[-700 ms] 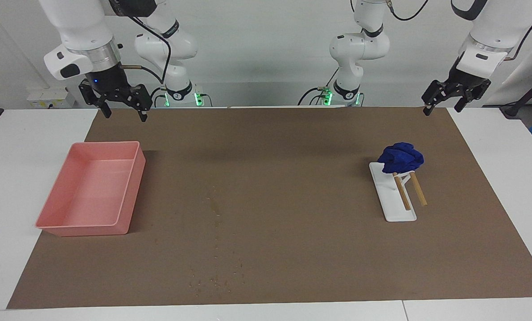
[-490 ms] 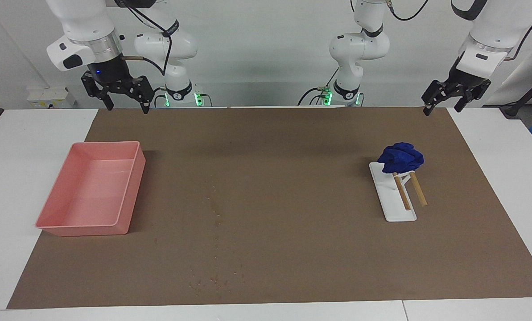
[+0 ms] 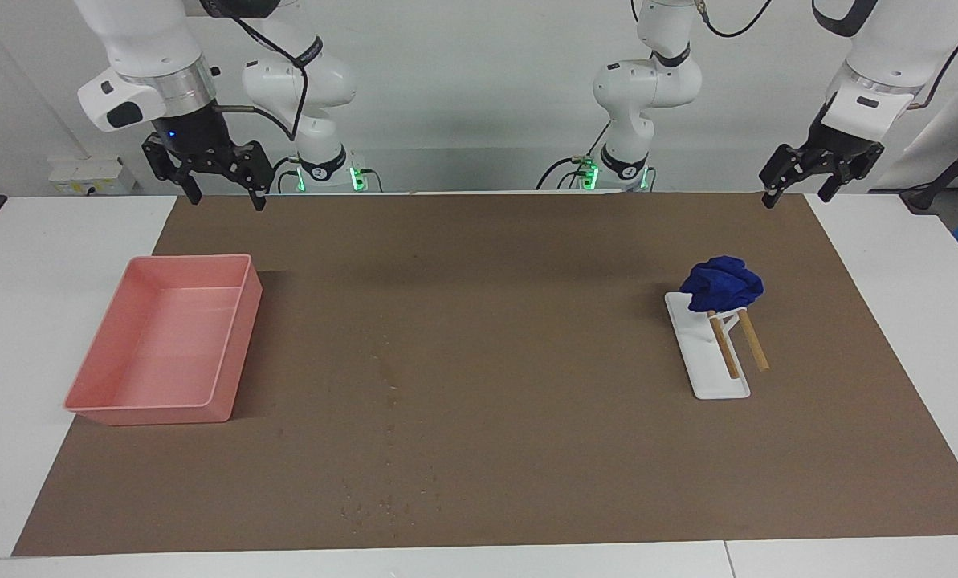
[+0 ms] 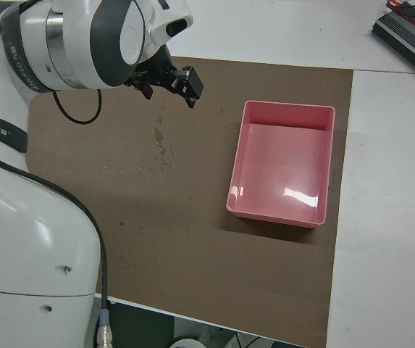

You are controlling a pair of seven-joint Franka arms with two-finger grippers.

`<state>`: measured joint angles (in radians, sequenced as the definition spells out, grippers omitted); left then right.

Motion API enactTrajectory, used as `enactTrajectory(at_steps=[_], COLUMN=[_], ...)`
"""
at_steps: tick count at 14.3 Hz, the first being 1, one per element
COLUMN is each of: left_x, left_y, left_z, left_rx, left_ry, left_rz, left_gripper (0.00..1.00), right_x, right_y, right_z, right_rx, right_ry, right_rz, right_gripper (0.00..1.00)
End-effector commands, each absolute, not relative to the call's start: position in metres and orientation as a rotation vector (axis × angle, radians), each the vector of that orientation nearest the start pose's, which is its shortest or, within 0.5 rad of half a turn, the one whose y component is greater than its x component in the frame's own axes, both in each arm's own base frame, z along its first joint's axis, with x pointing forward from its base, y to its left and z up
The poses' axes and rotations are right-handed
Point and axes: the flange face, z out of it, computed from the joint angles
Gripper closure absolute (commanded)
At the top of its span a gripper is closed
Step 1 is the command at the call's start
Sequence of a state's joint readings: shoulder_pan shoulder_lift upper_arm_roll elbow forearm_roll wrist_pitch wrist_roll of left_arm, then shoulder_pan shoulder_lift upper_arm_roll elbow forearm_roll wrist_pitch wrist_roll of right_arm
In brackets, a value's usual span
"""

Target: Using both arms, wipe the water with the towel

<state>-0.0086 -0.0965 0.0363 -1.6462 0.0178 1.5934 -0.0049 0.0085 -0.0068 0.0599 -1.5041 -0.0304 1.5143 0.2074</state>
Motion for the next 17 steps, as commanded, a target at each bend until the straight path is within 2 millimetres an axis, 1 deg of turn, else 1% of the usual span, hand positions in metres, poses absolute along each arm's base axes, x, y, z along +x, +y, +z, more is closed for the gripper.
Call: enactTrajectory(at_steps=[1,5,6,8,10,14,17], left_x=[0.526,0.526,0.526,0.526,0.526,0.526,0.526], left_y=[0.020,0.019,0.019,0.019,0.020,0.020,0.021], left_z=[0.644,0.644,0.644,0.643,0.643,0.643,0.642], left_rx=[-3.107,-3.107,-3.107,-3.107,-3.107,-3.107,-3.107], left_ry=[-0.035,-0.042,-0.042,-0.042,-0.045,-0.047,-0.049], left_rz=[-0.080,-0.080,-0.080,-0.078,-0.078,-0.094,-0.092], left_gripper=[0.00,0.00,0.00,0.00,0.00,0.00,0.00], right_x=[0.547,0.544,0.544,0.537,0.535,0.535,0.534], right_y=[0.033,0.034,0.034,0.043,0.038,0.040,0.038], right_z=[0.652,0.649,0.645,0.642,0.636,0.637,0.636], right_rx=[-3.149,-3.146,-3.144,-3.152,-3.154,-3.144,-3.145], right_ry=[0.227,0.224,0.223,0.188,0.205,0.281,0.281], right_rz=[0.035,0.039,0.047,0.048,0.062,0.052,0.057], right_gripper=[0.01,0.00,0.00,0.00,0.00,0.00,0.00])
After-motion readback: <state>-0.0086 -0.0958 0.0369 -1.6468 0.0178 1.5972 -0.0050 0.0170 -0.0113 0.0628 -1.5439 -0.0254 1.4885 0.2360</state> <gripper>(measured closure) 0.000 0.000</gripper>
